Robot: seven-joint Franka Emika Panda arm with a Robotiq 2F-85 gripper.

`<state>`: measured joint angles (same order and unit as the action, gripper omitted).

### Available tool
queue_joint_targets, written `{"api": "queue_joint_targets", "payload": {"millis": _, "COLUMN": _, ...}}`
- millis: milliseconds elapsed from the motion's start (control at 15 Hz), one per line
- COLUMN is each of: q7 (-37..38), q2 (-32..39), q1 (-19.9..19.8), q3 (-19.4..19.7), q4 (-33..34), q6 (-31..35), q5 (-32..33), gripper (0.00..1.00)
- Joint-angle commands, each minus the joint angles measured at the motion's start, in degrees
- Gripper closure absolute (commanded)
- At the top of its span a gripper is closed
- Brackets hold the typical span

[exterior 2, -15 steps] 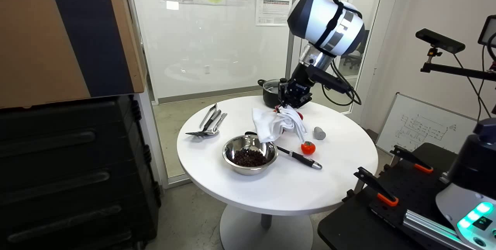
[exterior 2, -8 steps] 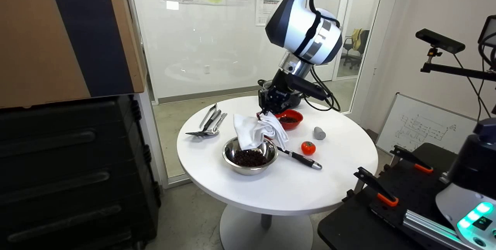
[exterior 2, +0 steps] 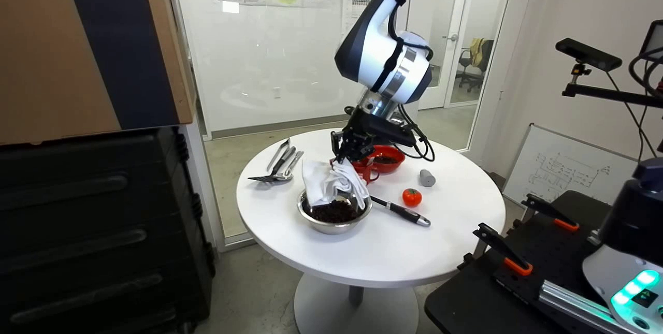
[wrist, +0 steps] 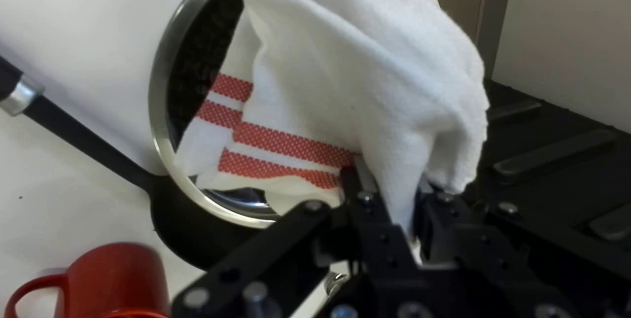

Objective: Put the red and white towel in the silver bowl

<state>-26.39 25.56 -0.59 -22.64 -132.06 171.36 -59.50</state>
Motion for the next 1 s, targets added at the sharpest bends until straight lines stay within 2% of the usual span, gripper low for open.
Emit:
{"api": "queue_joint_targets", "payload": {"millis": 0, "q7": -0.81, "q2": 4.4, "q1": 0.77, "q3": -0.37, "q4": 3.13, "q6": 2.99, "q5": -0.31, "gripper": 0.96}}
{"api": "queue_joint_targets", "payload": {"millis": 733, "q7": -2.47, "q2": 8.15, "q1": 0.05, "q3": -1.58, "q4": 4.95, "q6": 3.87, "q5": -0.77, "gripper": 0.95}}
{"api": "queue_joint_targets", "payload": {"millis": 800, "q7": -2.11, "q2": 7.99, "q1": 0.19, "q3": -1.27, "q4": 4.68, "q6": 3.7, "q5": -0.48, "gripper": 0.59}}
{"api": "queue_joint_targets", "payload": {"millis": 867, "q7": -2.02, "q2": 7.93, "q1": 0.13, "q3": -1.21, "q4": 4.57, "q6": 3.62, "q5": -0.46, "gripper": 0.58}}
{"api": "queue_joint_targets", "payload": {"millis": 933, "q7": -2.23, "q2": 7.8, "q1": -0.18, "q3": -1.37, "q4": 4.49, "q6": 3.68, "q5": -0.67, "gripper": 0.52}}
